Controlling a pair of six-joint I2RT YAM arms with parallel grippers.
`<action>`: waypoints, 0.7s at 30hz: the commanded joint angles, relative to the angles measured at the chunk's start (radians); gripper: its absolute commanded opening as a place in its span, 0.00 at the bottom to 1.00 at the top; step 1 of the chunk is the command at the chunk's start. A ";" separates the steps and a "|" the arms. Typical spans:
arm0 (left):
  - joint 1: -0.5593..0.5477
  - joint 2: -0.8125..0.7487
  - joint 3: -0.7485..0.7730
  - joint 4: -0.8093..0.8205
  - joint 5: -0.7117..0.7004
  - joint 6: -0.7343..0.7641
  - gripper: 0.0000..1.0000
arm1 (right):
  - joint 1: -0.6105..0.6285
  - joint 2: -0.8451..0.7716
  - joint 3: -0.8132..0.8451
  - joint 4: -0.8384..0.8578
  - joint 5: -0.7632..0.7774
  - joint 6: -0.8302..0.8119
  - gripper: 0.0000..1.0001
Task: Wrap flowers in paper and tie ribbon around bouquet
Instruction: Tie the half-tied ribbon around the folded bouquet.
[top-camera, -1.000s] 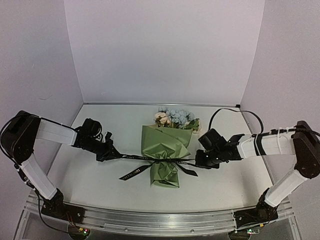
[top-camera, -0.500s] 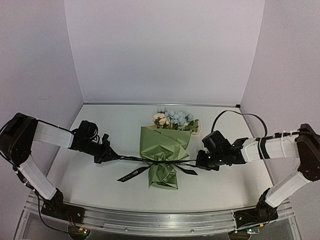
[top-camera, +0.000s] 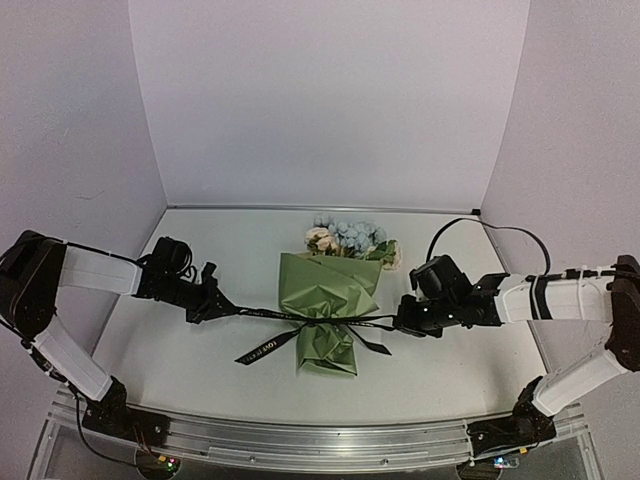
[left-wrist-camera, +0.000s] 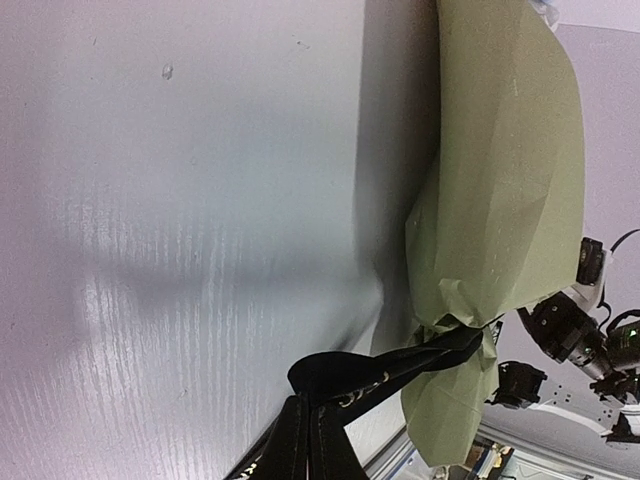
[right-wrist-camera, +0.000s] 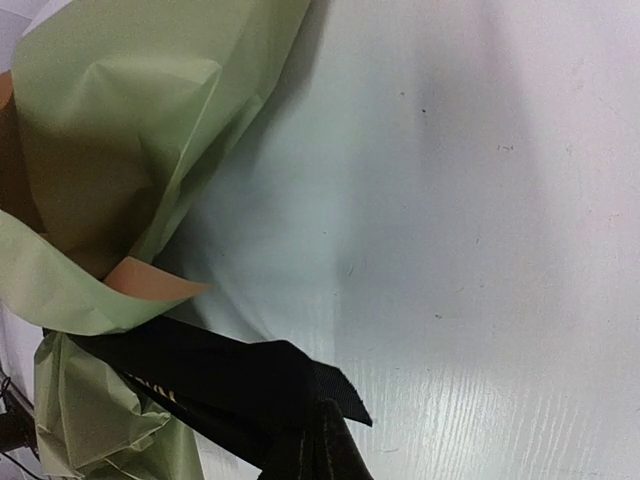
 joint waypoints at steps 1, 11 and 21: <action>0.050 -0.042 0.021 -0.080 -0.238 0.036 0.00 | -0.051 -0.036 -0.023 -0.310 0.158 -0.043 0.02; -0.031 -0.135 0.083 -0.162 -0.290 0.056 0.59 | -0.001 -0.137 -0.007 -0.342 0.156 -0.052 0.56; -0.081 -0.238 0.242 -0.173 -0.312 0.121 1.00 | -0.002 -0.346 0.072 -0.386 0.209 -0.115 0.98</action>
